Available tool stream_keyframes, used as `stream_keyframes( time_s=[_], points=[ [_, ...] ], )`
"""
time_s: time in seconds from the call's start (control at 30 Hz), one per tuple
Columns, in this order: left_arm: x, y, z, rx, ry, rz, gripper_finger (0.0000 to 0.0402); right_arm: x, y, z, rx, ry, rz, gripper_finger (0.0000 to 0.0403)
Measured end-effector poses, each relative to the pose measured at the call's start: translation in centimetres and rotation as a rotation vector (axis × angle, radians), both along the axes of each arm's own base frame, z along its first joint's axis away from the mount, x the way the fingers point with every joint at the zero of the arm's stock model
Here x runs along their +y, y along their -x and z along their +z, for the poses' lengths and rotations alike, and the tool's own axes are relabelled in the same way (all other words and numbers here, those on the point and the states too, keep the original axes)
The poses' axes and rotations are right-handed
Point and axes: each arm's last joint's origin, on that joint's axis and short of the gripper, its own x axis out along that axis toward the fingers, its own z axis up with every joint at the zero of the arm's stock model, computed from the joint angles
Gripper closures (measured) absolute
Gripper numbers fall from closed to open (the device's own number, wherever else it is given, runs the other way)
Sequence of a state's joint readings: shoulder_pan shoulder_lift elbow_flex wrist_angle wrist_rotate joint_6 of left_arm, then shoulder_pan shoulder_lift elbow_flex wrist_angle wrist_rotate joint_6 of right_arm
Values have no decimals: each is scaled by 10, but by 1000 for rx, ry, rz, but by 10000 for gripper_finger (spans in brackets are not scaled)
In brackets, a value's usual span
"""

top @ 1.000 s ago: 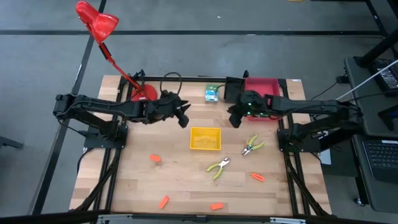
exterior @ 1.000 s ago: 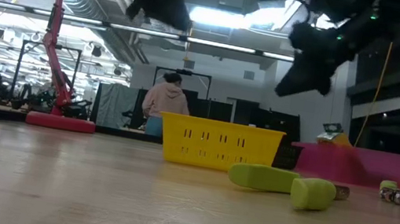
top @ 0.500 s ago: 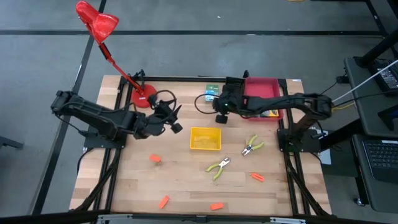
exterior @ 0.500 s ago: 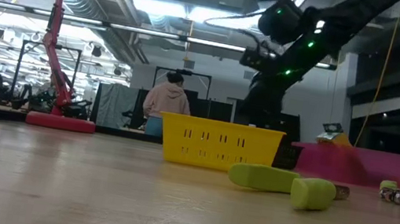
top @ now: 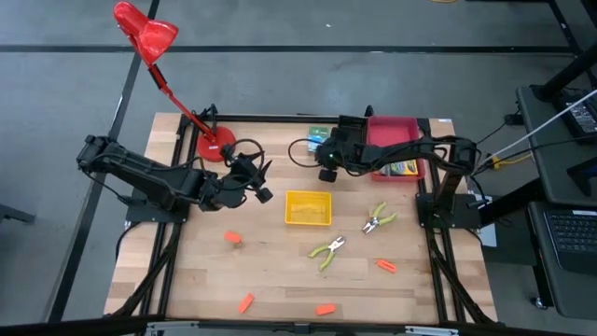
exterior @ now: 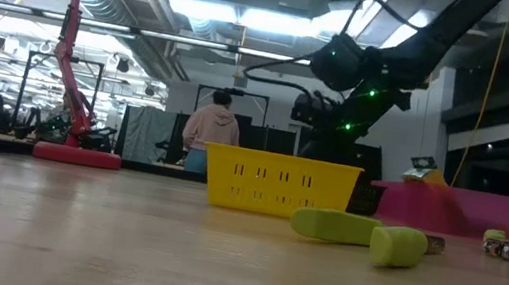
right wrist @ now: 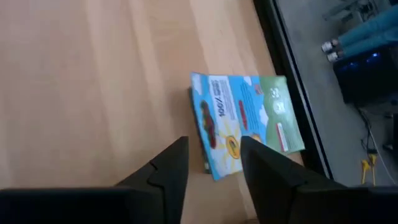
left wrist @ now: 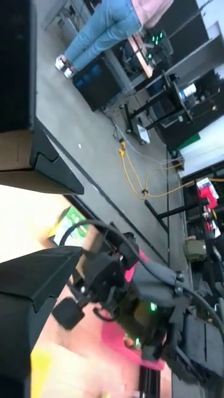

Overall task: Pick & Place School Supplies
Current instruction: Put the yellow crayon box into the red bin

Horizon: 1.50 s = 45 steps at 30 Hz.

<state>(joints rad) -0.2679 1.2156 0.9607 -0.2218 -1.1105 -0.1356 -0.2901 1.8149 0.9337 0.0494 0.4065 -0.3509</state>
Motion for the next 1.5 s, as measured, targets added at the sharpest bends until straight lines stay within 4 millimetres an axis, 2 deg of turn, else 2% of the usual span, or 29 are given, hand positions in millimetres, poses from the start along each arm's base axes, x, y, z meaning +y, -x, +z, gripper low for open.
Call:
stream_keyframes(
  time_s=[0.13, 0.3, 0.4, 0.57, 0.77, 1.17, 1.33, 1.5],
  points=[
    [1, 3, 3, -12, 8, -6, 258, -5, 0, -6, 1, -10, -19, 230],
    [4, 12, 12, -46, 11, 2, 258, -9, 1, -9, -4, -17, -43, 233],
    [6, 18, 18, -66, 7, 17, 259, -13, 2, -8, -10, -8, -63, 252],
    [8, 28, 27, -98, 10, 20, 259, -21, 4, -9, -38, -55, -83, 306],
    [10, 33, 32, -114, 11, 18, 258, -20, 4, -9, -61, -104, -64, 363],
    [9, 33, 32, -100, 11, -12, 258, -13, 0, -12, -94, -166, -52, 397],
    [8, 33, 32, -101, 11, -15, 258, 10, -3, 11, -182, -194, -36, 400],
    [8, 33, 32, -133, 35, -5, 258, 41, 7, 58, -333, -202, -131, 401]
  ],
)
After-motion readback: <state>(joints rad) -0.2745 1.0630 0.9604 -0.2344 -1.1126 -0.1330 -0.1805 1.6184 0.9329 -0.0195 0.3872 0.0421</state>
